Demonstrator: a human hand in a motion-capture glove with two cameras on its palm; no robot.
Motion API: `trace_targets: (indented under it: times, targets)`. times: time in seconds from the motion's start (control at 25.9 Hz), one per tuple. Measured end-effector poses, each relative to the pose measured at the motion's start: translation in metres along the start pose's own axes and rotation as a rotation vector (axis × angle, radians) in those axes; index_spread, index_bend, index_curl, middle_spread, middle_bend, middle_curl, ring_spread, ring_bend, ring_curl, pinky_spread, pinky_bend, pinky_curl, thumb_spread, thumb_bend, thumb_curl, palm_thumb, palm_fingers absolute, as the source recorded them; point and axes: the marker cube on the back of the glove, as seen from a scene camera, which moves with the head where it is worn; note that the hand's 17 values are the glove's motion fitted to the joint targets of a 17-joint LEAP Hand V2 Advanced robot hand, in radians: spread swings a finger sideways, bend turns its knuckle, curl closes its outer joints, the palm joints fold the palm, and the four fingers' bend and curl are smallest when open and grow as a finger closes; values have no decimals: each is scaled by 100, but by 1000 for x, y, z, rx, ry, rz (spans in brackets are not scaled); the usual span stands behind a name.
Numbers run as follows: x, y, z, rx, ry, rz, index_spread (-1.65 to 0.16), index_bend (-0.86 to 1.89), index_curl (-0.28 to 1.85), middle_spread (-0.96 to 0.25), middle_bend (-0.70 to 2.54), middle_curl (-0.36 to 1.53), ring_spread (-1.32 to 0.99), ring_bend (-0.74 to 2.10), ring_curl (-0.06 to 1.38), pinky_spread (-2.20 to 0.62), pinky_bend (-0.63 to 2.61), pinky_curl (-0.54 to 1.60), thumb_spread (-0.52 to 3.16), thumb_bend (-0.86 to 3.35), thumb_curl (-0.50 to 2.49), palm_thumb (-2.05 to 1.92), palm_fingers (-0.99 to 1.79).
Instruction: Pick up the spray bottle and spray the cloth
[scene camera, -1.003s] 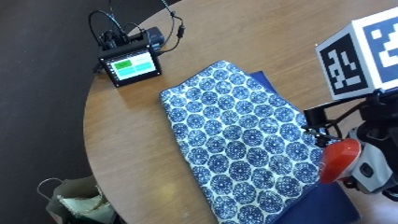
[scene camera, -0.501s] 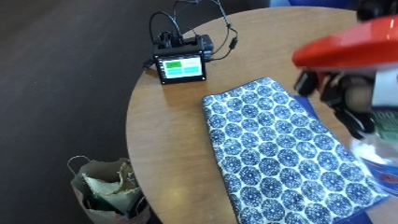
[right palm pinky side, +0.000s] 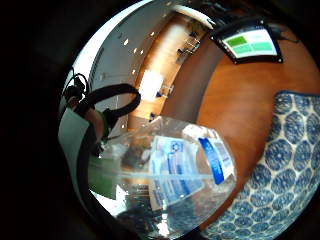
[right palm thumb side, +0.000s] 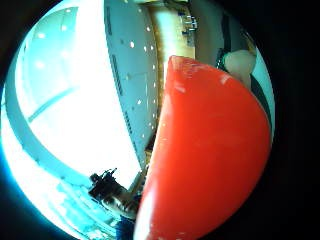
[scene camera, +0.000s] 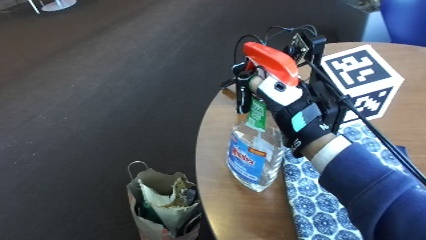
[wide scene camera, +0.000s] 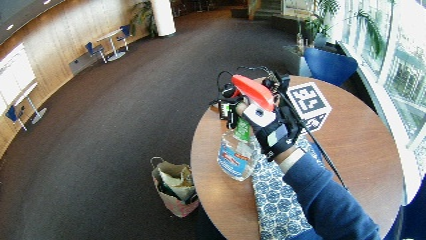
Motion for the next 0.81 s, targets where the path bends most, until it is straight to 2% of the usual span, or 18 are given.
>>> trace_targets:
  times: [0.12, 0.27, 0.35, 0.39, 0.46, 0.58, 0.81]
  targets:
    - [14, 2, -3, 2, 29, 28, -30, 8, 26, -15, 71, 52, -22, 77, 47, -31, 54, 40, 50, -4, 78, 94, 122]
    - [28, 12, -8, -92, 80, 56, -30, 0, 22, -15, 65, 50, -22, 77, 47, -30, 60, 41, 57, -3, 77, 92, 112]
    - [36, 20, -11, -162, 97, 76, -33, 1, 21, -13, 64, 50, -20, 73, 46, -16, 45, 38, 69, -6, 74, 84, 81]
    - [42, 26, -14, -195, 110, 86, -35, 4, 22, -10, 54, 47, -16, 60, 44, -6, 46, 41, 75, -10, 70, 76, 41]
    - [52, 44, -26, -237, 151, 97, -37, 12, 26, -7, 49, 47, -12, 52, 47, 2, 53, 47, 82, -9, 67, 70, 21]
    - [60, 90, -59, -203, 244, 77, -39, 19, 25, -4, 41, 42, -8, 36, 38, 11, 53, 41, 89, -8, 62, 63, 20]
    - [69, 186, -137, 4, 451, 19, -38, 39, 30, -2, 31, 36, -3, 21, 26, 21, 41, 31, 103, -2, 55, 59, 46]
